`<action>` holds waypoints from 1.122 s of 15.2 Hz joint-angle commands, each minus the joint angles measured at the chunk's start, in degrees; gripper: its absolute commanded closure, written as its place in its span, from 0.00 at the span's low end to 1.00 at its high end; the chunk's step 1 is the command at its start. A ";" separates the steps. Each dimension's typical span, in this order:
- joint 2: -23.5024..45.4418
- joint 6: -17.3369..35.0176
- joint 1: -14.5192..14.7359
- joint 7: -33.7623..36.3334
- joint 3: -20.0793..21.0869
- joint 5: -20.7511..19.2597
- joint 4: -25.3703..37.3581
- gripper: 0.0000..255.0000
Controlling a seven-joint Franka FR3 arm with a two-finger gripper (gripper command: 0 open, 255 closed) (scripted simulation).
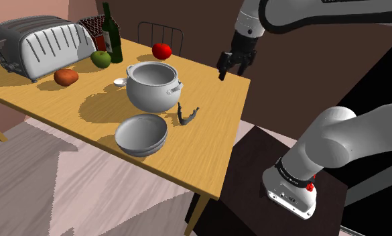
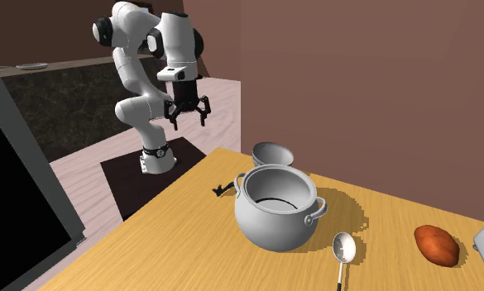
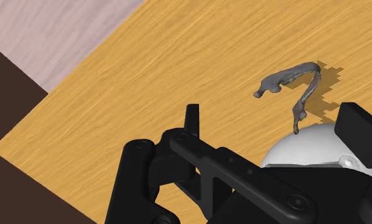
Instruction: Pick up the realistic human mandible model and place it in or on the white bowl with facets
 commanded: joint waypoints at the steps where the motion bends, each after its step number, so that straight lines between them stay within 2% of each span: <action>1: 2.34 4.30 0.20 3.21 1.99 0.71 -1.58 0.00; 6: 10.17 14.18 0.06 10.88 6.70 1.23 -3.09 0.00; 10: 18.10 21.75 -0.69 17.78 10.49 -0.06 -2.47 0.00; 14: 27.19 28.47 -1.99 26.00 14.04 -3.89 -0.22 0.00; 17: 34.61 32.53 -2.89 33.38 16.05 -8.92 2.56 0.00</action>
